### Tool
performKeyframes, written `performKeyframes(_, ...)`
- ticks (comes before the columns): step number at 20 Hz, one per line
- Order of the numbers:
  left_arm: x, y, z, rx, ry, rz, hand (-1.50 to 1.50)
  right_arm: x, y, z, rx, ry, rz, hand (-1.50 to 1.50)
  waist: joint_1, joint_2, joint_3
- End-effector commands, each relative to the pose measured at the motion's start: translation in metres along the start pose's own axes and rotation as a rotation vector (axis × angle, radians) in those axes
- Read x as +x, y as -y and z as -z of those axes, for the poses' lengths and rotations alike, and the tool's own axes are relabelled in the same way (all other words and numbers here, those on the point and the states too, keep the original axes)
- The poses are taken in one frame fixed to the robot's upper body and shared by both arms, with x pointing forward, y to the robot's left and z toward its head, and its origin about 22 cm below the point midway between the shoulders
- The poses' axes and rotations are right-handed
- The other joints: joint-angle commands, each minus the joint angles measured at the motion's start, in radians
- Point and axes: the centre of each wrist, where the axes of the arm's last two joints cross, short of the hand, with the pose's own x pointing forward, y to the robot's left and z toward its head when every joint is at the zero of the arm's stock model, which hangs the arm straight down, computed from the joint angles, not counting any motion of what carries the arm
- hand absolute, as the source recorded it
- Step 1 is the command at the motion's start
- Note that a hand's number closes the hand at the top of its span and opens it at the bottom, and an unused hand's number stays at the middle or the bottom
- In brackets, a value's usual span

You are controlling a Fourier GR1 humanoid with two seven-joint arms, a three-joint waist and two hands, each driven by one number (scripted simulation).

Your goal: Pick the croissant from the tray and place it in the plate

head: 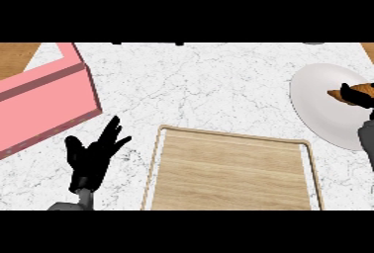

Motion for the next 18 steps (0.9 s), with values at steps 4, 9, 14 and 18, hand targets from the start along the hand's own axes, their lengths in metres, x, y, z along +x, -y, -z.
performKeyframes(4, 0.002, 0.006, 0.009, -0.005, -0.029, 0.005, 0.00, -0.025, -0.003, 0.014, 0.215, -0.024, 0.030, -1.50, 0.008, 0.010, -0.001)
performKeyframes(9, -0.014, 0.006, -0.002, -0.019, -0.041, 0.017, 0.00, -0.026, -0.003, 0.015, 0.159, 0.046, 0.213, -1.50, 0.017, 0.012, 0.001)
performKeyframes(14, -0.019, 0.018, 0.004, -0.010, -0.034, 0.002, 0.00, -0.022, 0.002, 0.022, 0.036, 0.028, 0.425, -1.50, 0.000, 0.009, -0.001)
performKeyframes(18, -0.010, 0.005, -0.004, 0.018, -0.051, -0.012, 0.00, -0.062, 0.022, 0.040, 0.029, 0.019, 0.480, -1.50, -0.008, -0.001, -0.004)
